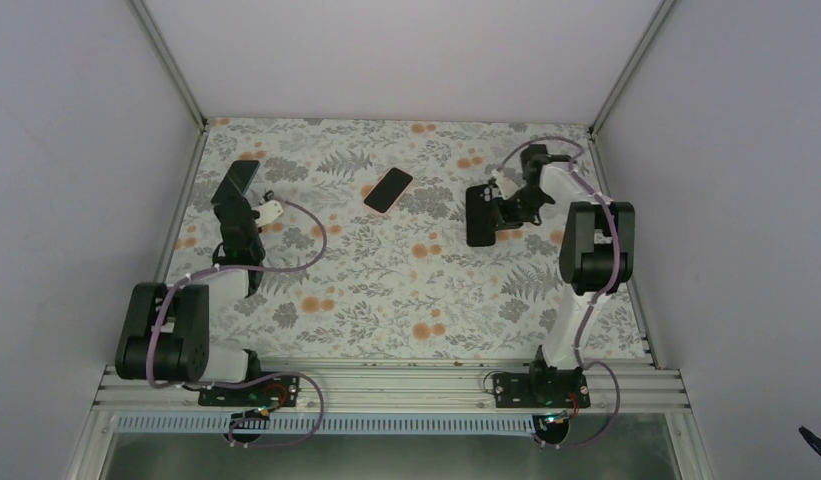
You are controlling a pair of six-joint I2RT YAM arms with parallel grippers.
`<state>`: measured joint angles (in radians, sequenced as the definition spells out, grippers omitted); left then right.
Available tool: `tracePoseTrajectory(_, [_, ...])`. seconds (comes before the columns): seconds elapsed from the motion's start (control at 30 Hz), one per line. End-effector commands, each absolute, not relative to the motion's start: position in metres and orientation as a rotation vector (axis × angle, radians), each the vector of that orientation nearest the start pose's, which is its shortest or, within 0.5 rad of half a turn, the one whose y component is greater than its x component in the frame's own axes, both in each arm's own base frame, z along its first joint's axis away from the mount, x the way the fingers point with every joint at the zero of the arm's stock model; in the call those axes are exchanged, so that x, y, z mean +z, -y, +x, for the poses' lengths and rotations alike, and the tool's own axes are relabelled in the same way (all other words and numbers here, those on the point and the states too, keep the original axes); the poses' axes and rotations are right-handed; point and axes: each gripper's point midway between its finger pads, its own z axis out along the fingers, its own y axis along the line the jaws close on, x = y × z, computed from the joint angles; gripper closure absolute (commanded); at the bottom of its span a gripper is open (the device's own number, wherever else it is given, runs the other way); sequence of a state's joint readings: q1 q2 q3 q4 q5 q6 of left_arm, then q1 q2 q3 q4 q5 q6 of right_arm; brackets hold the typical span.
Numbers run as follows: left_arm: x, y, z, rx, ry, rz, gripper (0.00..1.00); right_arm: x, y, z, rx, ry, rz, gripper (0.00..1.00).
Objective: Take the phone out of the phone case
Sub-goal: Place the phone case at the center of the board, then place the phone at the center of the board.
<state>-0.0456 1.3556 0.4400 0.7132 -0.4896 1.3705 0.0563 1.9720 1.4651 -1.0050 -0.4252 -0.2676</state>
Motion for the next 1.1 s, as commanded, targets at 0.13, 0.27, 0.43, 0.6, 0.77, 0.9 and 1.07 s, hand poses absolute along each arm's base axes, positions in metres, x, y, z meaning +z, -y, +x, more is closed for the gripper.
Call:
tracePoseTrajectory(0.13, [0.165,-0.078,0.388,1.397,-1.645,0.926,0.98,0.046,-0.003,0.371,0.629,-3.012,-0.303,0.96])
tracePoseTrajectory(0.27, [0.139,-0.073,0.378,1.379,-1.625,1.054,0.98,0.037,0.028,0.364,0.678,-3.070,-0.249,0.94])
tracePoseTrajectory(0.43, [0.113,-0.068,0.366,1.355,-1.644,1.179,0.97,0.032,0.069,0.363,0.579,-3.109,-0.215,0.65])
tracePoseTrajectory(0.6, [0.083,-0.051,0.348,1.181,-1.707,1.346,0.55,0.050,0.109,0.361,0.243,-3.122,-0.281,0.22])
tracePoseTrajectory(0.77, [0.061,-0.029,0.326,0.839,-1.891,1.503,0.08,0.094,0.142,0.362,-0.125,-3.057,-0.320,0.01])
tracePoseTrajectory(0.9, [0.061,-0.015,0.305,0.579,-2.050,1.587,0.00,0.126,0.152,0.354,-0.374,-3.011,-0.368,0.00])
tracePoseTrajectory(1.07, [0.083,0.001,0.273,0.278,-2.218,1.642,0.00,0.166,0.150,0.341,-0.637,-2.914,-0.473,0.00])
